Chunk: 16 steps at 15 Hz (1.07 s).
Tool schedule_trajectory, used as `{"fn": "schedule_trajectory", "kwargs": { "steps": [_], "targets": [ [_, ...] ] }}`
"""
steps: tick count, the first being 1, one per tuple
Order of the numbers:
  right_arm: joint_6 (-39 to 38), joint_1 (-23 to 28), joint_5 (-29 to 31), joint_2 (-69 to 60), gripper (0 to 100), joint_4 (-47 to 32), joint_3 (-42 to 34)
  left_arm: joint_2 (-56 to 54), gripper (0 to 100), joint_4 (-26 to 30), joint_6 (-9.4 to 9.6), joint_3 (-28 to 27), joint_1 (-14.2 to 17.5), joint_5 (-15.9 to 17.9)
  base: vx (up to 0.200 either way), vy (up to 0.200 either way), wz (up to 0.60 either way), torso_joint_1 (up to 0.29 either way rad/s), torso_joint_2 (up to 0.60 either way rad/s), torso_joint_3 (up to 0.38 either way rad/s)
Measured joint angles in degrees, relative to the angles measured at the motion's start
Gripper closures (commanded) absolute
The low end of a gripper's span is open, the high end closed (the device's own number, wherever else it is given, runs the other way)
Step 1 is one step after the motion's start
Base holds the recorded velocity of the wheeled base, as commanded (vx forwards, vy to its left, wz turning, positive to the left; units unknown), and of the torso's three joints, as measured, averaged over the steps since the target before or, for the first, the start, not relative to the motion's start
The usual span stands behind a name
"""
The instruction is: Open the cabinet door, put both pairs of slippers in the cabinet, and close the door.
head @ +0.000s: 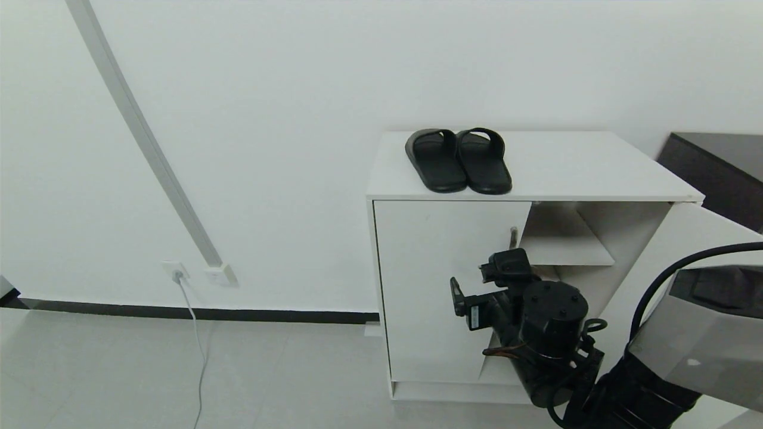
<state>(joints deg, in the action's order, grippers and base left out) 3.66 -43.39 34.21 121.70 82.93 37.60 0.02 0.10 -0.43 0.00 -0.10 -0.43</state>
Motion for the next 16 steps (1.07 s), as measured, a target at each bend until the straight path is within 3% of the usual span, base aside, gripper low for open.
{"fn": "schedule_trajectory", "kwargs": {
  "steps": [11,16],
  "targets": [
    [0.01,0.96,-0.11,0.66,0,0.57,0.11,0.05,100,-0.02,-0.01,0.0,0.02,-0.04,0.0,0.0,0.0,0.238,-0.56,-0.319],
    [1.05,3.62,-4.82,0.71,0,3.45,-0.22,0.07,100,0.0,-0.11,0.0,0.0,-0.23,0.0,0.0,0.0,0.06,-0.14,-0.071]
  ]
}}
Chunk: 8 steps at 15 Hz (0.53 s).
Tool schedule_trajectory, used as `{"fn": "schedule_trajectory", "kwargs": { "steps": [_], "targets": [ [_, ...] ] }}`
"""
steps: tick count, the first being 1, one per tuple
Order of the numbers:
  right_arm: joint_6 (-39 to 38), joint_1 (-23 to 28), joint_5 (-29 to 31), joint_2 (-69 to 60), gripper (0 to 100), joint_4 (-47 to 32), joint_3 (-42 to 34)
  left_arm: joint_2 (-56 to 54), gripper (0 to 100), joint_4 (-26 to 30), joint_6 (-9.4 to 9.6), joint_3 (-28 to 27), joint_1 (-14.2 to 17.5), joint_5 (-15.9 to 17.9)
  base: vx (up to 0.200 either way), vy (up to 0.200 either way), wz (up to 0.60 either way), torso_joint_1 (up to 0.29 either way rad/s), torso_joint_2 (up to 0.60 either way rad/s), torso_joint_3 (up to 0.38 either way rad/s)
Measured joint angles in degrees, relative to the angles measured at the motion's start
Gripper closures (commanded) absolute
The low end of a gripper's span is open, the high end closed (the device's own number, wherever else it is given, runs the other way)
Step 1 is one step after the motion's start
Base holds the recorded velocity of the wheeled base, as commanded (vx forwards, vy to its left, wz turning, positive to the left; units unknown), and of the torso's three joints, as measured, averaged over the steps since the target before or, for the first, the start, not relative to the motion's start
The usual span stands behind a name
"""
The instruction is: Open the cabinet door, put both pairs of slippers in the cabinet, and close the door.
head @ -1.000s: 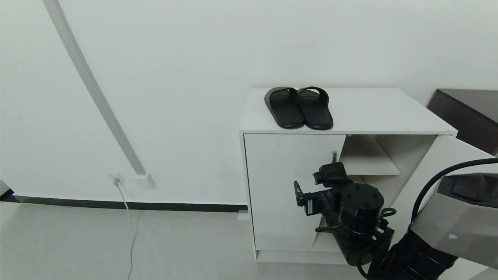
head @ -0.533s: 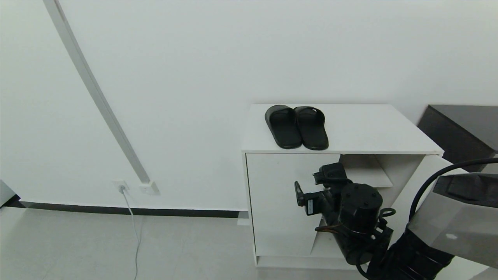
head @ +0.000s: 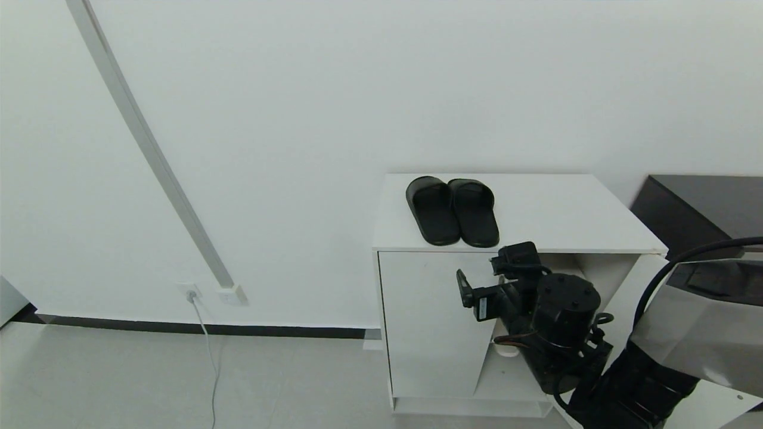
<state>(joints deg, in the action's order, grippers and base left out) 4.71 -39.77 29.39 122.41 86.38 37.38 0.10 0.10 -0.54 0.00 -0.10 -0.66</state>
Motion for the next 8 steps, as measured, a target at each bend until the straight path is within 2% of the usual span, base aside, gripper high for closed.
{"fn": "schedule_trajectory", "kwargs": {
  "steps": [2,4,6,8],
  "targets": [
    [1.08,0.63,-0.17,0.02,0,-0.02,0.05,0.0,100,0.0,0.13,0.0,0.0,-0.1,0.0,0.0,0.0,0.0,0.0,0.0],
    [1.37,1.27,0.2,0.02,0,-3.91,2.62,0.0,100,0.0,0.16,0.0,0.02,-0.02,0.0,0.0,0.0,0.0,0.0,0.0],
    [0.44,1.46,0.68,-0.33,0,-11.56,7.35,0.0,100,0.0,0.21,0.0,0.0,0.0,0.0,0.0,0.0,0.0,0.0,0.0],
    [-1.89,1.54,0.9,-1.73,0,-23.24,13.29,0.0,100,0.0,0.27,0.0,0.0,0.06,0.0,0.0,0.0,0.0,0.0,0.0]
  ]
}}
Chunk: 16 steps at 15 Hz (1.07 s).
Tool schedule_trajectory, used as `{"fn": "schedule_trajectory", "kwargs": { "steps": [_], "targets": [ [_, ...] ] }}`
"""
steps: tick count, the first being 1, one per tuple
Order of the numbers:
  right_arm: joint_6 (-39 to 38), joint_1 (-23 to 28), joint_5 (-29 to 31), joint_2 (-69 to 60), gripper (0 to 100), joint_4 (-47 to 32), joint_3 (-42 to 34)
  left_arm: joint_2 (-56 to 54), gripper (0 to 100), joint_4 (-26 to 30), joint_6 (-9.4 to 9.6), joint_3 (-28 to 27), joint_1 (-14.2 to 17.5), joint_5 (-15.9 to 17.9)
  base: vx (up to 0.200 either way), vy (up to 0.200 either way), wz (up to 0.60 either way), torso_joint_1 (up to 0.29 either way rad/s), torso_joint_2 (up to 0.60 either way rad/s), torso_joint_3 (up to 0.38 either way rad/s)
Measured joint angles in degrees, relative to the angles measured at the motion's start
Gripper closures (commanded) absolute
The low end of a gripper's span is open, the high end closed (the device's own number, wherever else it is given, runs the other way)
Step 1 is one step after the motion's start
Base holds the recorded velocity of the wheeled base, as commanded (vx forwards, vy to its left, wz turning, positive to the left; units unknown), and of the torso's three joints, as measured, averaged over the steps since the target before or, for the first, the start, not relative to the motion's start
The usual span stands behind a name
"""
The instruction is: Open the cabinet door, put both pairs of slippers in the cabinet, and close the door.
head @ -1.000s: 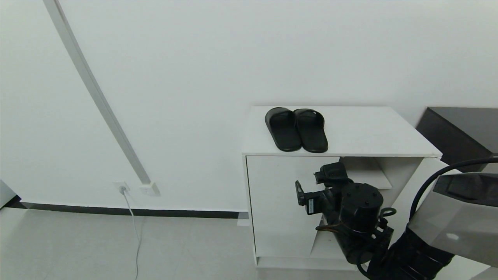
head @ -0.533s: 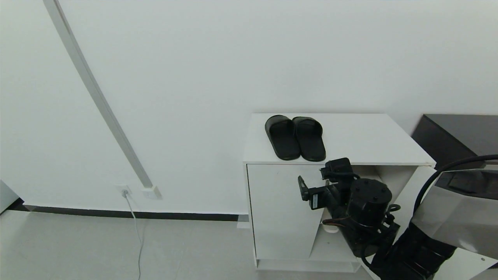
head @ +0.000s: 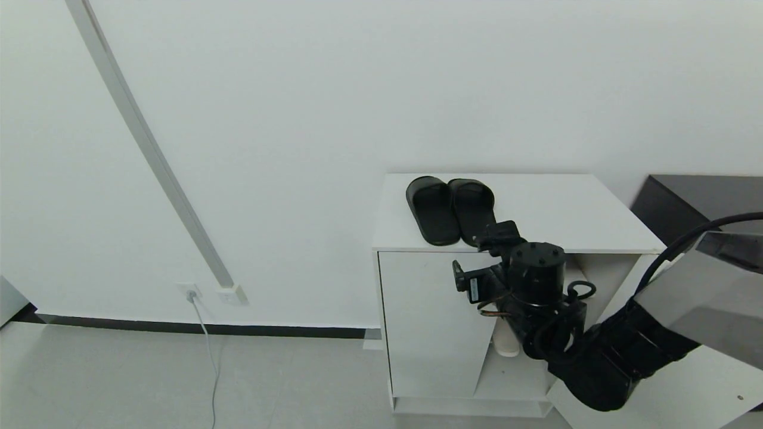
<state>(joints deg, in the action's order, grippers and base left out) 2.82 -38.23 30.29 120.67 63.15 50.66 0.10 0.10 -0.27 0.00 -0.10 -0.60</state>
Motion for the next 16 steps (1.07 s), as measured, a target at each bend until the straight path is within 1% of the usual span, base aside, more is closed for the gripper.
{"fn": "schedule_trajectory", "kwargs": {
  "steps": [2,3,5,8,16],
  "targets": [
    [-5.02,-0.2,0.13,-2.05,0,-12.15,5.89,0.0,100,0.0,0.05,0.0,-0.01,0.0,0.0,0.0,0.0,0.0,0.0,0.0],
    [-7.3,-0.41,0.16,-3.12,0,-17.01,8.13,0.0,100,-0.02,0.05,0.0,-0.01,0.02,0.0,0.0,0.0,0.0,0.0,0.0],
    [-10.78,-1.16,0.17,-4.96,0,-24.23,12.18,0.0,100,0.0,0.09,0.0,0.0,0.06,0.0,0.0,0.0,0.0,0.0,0.0],
    [-11.4,-2.36,1.38,-6.14,0,-25.51,14.93,0.0,100,0.0,0.11,0.0,0.02,0.09,0.0,0.0,0.0,0.0,0.0,0.0],
    [-11.57,-2.51,1.56,-6.36,0,-25.11,14.93,0.0,100,-0.02,0.05,0.0,-0.01,0.16,0.2,0.0,0.0,0.002,0.0,0.002]
  ]
}}
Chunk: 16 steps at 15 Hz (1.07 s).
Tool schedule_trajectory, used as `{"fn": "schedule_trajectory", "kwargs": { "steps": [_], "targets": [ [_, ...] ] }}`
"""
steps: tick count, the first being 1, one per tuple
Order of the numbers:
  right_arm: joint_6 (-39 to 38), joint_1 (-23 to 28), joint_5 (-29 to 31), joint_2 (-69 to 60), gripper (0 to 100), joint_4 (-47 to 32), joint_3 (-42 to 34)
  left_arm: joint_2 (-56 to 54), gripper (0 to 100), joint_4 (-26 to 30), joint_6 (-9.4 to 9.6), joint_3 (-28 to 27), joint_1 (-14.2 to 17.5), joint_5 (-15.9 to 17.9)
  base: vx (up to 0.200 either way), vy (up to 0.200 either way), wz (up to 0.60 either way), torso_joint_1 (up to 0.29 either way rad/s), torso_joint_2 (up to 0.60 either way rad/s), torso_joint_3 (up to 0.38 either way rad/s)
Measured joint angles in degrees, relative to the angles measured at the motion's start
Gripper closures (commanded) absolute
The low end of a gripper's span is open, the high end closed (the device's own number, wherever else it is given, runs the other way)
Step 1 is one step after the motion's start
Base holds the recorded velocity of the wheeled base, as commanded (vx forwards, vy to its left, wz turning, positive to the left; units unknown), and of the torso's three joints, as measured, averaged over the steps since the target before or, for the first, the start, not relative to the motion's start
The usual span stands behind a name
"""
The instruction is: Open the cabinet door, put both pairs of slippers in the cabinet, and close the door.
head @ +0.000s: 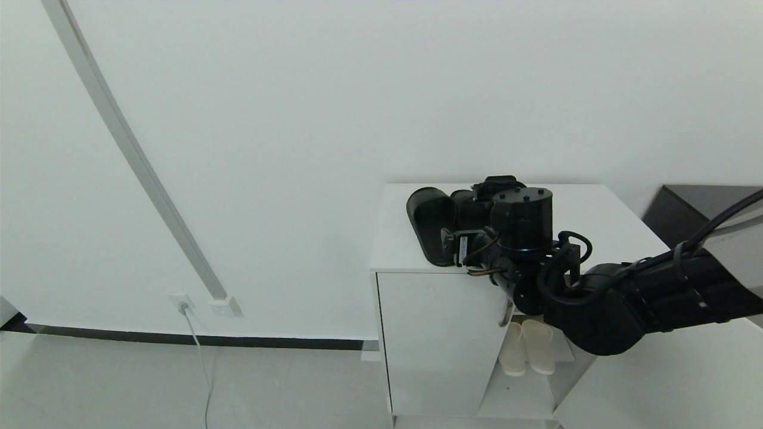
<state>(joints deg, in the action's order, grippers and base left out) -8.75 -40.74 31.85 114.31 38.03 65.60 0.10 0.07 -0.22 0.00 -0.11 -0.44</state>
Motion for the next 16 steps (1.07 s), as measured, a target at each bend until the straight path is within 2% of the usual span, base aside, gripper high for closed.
{"fn": "schedule_trajectory", "kwargs": {
  "steps": [9,16],
  "targets": [
    [-0.02,0.01,-0.09,0.46,0,0.0,-0.41,0.0,100,0.02,0.04,0.0,0.01,-0.21,0.0,0.0,0.0,0.0,0.0,0.0],
    [0.3,1.74,-0.29,5.64,0,0.17,6.31,0.0,100,0.02,0.09,0.0,0.01,-0.49,0.0,0.0,0.0,0.0,0.0,0.0]
  ]
}}
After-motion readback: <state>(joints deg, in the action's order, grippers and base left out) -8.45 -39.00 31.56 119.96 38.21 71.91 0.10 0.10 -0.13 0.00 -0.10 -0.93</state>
